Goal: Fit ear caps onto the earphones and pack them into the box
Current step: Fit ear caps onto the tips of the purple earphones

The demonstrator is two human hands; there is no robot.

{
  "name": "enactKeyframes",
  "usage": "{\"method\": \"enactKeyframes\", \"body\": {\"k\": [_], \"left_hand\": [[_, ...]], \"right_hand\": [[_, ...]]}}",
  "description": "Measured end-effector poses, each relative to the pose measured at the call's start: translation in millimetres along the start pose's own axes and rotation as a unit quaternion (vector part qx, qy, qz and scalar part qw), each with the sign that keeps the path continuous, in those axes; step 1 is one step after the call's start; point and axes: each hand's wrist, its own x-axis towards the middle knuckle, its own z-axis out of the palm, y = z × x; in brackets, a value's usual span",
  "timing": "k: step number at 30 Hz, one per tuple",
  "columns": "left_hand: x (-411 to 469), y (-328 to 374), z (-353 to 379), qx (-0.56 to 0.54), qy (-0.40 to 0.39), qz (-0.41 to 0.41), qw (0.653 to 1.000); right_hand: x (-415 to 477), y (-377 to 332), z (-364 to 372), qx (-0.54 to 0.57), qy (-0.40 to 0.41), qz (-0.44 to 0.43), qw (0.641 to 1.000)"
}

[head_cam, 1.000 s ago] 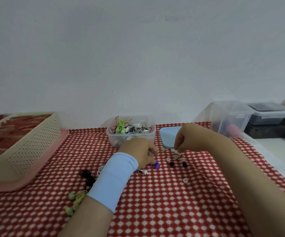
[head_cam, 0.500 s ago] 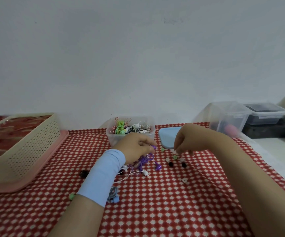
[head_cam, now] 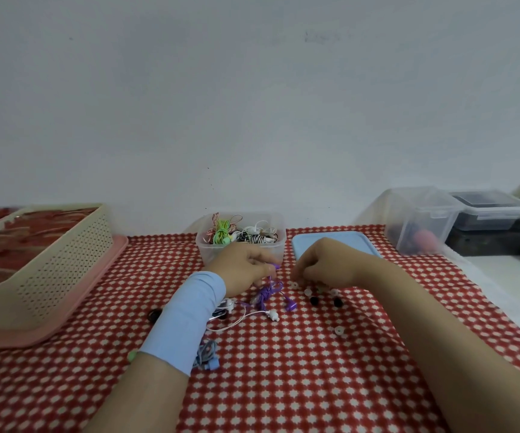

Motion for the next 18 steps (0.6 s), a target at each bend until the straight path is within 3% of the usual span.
{"method": "enactKeyframes", "body": {"k": [7, 12, 18], "left_hand": [[-1.3, -0.4, -2.5, 0.014, 0.003, 0.001, 1.000], [-1.0, -0.4, -0.4, -0.013, -0.005, -0.001, 1.000], [0.9, -3.6, -2.7, -0.067, -0.019, -0.002, 0.998]], "right_hand": [[-9.8, -2.8, -13.9, 0.001, 0.084, -0.032, 0.996], [-4.4, -12.7, 3.0, -0.086, 0.041, -0.027, 0.995], [0.2, -11.7, 9.4, -0.153, 0.060, -0.012, 0.986]]}}
